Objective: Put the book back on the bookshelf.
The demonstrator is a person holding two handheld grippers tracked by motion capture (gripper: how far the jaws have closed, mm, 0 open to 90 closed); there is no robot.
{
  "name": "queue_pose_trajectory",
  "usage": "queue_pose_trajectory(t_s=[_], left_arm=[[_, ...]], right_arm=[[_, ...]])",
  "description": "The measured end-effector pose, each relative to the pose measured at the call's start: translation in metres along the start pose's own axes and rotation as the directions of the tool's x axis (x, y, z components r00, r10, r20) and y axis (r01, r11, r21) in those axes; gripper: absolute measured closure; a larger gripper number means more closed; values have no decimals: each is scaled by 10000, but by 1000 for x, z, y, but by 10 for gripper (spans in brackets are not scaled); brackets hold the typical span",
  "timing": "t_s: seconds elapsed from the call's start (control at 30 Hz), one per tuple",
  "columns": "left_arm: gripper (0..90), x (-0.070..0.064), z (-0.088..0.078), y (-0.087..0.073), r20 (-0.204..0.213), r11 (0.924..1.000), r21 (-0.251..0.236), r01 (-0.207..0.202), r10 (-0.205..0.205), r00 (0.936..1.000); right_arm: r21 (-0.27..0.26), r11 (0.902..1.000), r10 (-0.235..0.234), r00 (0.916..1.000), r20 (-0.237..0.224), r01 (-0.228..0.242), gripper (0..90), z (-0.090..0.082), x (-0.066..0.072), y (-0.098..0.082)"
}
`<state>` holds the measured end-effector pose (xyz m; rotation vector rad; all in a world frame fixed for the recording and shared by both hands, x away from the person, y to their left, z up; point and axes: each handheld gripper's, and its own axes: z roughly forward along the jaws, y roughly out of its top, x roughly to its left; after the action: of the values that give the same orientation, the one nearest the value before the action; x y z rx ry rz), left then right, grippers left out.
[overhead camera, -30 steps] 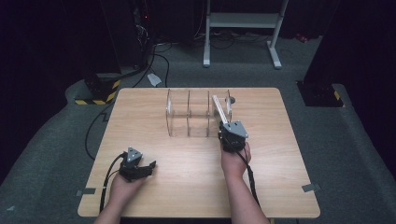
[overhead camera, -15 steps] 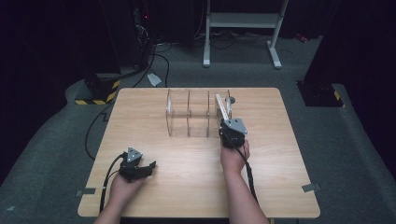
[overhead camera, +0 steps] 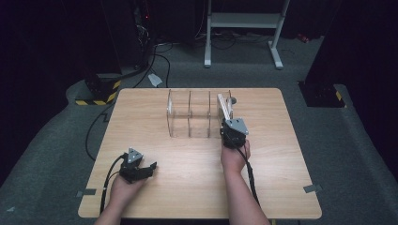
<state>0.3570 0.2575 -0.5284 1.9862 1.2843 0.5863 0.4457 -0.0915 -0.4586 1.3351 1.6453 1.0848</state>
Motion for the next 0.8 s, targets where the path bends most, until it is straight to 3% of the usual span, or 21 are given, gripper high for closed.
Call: queue_pose_trajectory(t_s=[0.6, 0.8], left_arm=[[294, 0, -1, -1, 22, 10000, -14, 2, -2, 10000], [294, 0, -1, -1, 32, 10000, -4, -7, 7, 10000]], right_arm=[[187, 9995, 275, 9995, -147, -273, 701, -5, 0, -5], [238, 9984, 524, 9970, -566, -511, 645, -13, -4, -7]])
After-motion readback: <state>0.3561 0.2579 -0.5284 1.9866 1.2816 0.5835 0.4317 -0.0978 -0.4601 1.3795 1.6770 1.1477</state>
